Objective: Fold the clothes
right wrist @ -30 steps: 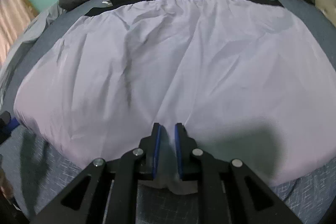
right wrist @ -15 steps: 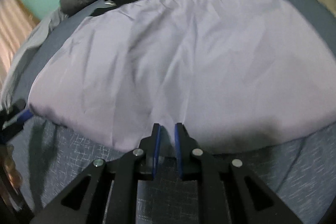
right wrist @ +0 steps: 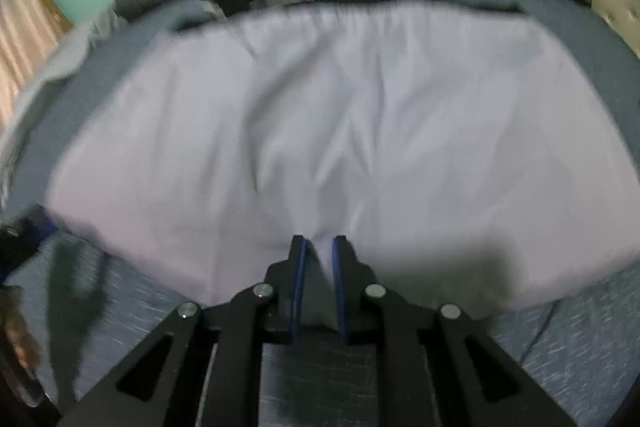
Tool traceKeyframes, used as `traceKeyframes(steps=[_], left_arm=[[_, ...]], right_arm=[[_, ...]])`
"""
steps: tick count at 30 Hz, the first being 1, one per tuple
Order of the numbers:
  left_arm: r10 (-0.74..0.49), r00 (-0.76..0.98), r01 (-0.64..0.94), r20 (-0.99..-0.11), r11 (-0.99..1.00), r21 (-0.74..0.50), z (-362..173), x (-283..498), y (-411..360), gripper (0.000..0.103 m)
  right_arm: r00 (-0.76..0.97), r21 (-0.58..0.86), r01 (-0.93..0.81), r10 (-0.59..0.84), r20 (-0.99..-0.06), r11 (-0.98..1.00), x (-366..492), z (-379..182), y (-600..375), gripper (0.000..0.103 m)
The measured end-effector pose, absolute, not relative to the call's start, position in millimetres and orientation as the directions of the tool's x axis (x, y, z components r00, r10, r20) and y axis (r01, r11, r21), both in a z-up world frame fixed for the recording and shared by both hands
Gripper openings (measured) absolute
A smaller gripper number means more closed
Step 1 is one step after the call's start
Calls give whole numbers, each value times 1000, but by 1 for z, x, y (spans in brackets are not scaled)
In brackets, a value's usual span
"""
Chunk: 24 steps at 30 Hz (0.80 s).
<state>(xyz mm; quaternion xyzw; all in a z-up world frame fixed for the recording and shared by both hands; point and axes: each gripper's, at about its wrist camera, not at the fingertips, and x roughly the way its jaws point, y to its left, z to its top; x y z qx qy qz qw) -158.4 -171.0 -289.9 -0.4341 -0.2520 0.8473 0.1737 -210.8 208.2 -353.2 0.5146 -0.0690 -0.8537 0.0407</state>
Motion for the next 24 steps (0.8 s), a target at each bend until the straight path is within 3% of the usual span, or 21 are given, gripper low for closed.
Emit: traceKeyframes(steps=[4, 15, 24], left_arm=[[519, -568, -84, -639, -809, -582, -288, -158, -171, 62], [520, -543, -99, -659, -819, -565, -294, -167, -163, 17], [512, -478, -26, -714, -821, -570, -330, -178, -167, 12]], right_arm=[[-469, 173, -8, -150, -871, -985, -213, -352, 213, 12], [-539, 291, -11, -240, -808, -957, -194, -326, 233, 12], [-528, 308, 12, -267, -806, -951, -187, -328, 230, 12]])
